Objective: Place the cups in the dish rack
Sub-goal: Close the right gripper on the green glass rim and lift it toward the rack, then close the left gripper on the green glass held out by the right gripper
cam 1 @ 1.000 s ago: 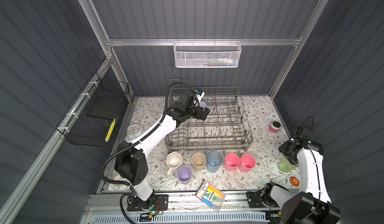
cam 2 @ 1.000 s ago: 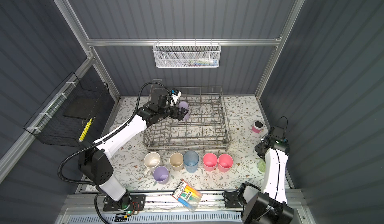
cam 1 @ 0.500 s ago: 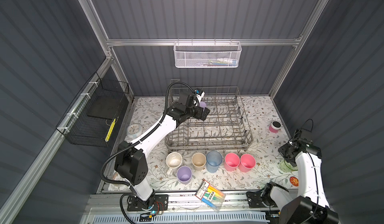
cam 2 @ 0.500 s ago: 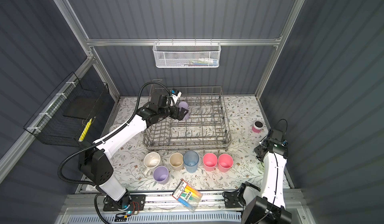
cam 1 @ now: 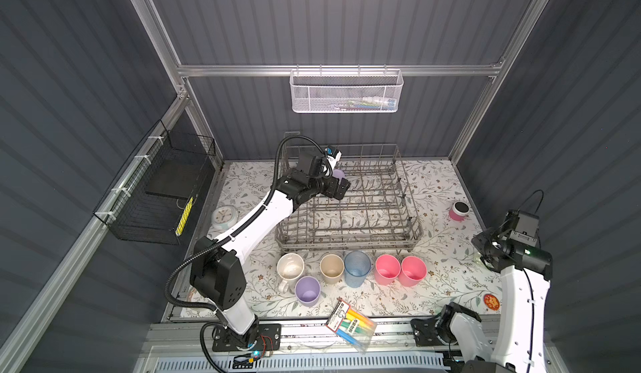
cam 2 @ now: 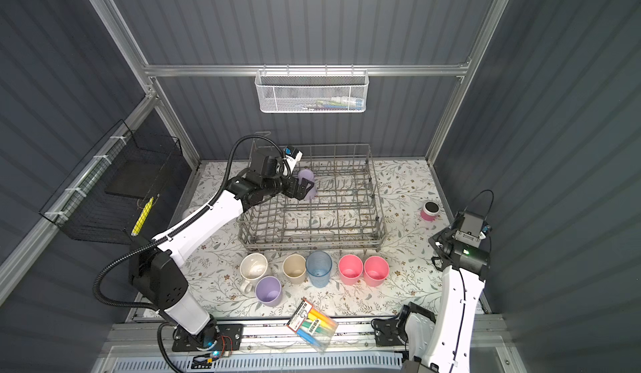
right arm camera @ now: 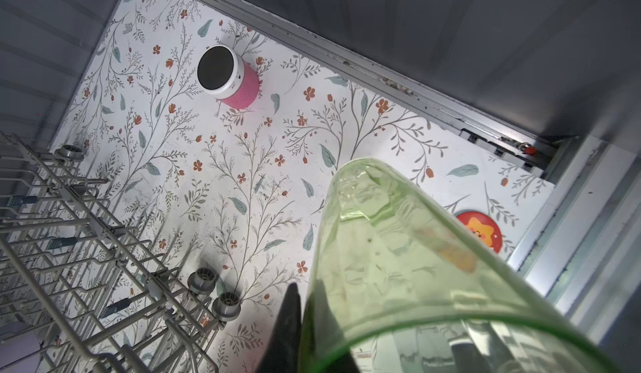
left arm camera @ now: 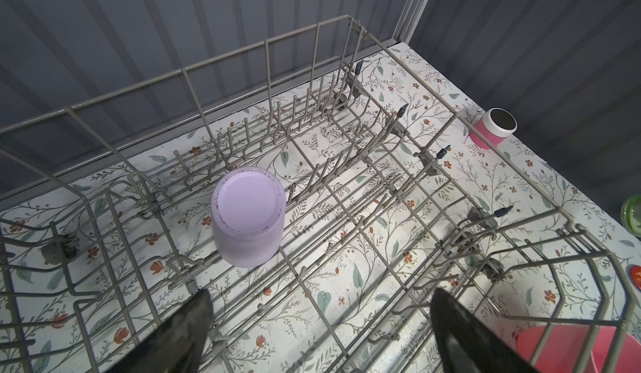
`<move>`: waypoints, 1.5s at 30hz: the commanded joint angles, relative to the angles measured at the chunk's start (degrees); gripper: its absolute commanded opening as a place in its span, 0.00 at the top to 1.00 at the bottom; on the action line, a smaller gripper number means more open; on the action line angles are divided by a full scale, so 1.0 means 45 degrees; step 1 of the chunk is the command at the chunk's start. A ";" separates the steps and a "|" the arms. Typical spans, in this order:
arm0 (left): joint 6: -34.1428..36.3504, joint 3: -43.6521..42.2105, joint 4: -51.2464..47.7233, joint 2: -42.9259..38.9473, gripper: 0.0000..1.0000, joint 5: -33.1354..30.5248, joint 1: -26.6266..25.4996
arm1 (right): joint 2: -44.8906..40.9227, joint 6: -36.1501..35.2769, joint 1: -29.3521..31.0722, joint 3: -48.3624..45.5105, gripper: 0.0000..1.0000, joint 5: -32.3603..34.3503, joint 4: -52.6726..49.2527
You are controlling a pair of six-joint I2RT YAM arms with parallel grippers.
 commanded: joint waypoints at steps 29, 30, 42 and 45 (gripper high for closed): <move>-0.2478 0.1026 0.2921 -0.0475 0.01 0.6110 -0.0082 | 0.1837 0.2895 0.7277 0.3866 1.00 -0.9769 0.8886; -0.2437 0.0969 0.3133 -0.0443 0.00 0.6417 -0.0077 | 0.1962 0.3033 0.7392 0.3764 1.00 -1.0174 0.9332; -0.2251 0.1121 0.4666 0.0204 0.00 0.9535 0.0200 | 0.2564 0.5217 0.7705 0.2070 1.00 -1.3400 1.3749; -0.2579 0.1200 0.5147 0.0438 0.00 1.0180 0.0394 | 0.2839 0.5877 0.7705 0.1710 1.00 -1.4247 1.4967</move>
